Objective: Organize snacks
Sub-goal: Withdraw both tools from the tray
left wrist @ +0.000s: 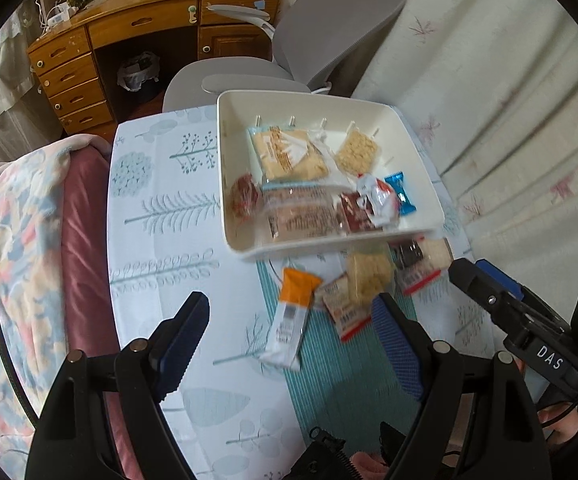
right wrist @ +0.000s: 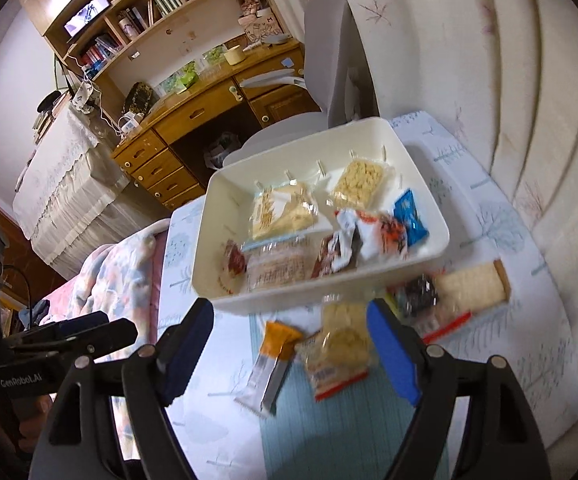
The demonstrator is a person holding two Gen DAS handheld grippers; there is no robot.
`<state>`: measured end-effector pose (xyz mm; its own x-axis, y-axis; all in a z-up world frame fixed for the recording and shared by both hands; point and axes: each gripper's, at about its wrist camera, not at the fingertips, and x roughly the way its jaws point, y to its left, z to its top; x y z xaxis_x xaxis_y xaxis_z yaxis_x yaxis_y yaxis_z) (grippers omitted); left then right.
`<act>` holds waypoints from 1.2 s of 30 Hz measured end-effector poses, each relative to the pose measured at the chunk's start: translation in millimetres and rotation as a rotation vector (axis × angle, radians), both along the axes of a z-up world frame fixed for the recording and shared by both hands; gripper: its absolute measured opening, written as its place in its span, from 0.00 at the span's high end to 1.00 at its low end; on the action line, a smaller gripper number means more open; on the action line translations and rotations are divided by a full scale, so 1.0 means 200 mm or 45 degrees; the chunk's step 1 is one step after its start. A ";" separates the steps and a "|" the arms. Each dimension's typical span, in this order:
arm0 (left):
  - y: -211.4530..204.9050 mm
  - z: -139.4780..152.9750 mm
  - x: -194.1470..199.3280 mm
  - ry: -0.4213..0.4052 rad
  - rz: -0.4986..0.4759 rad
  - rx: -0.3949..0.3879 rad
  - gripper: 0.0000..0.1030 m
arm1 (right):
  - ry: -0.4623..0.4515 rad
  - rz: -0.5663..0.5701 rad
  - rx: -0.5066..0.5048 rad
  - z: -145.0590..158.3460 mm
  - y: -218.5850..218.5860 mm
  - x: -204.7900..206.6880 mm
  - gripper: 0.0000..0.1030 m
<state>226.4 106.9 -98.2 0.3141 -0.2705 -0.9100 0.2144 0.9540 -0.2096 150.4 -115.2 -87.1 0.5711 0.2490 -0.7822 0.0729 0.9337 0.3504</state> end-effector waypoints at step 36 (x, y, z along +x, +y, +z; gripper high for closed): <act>-0.10 -0.74 -0.23 -0.058 0.105 0.080 0.20 | -0.026 0.037 -0.206 -0.38 -0.05 -0.33 0.22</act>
<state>180.9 87.3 -245.5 0.3741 -0.1852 -0.9087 0.1426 0.9797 -0.1410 84.6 -125.1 -162.9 0.5819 0.1371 -0.8016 0.0395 0.9798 0.1962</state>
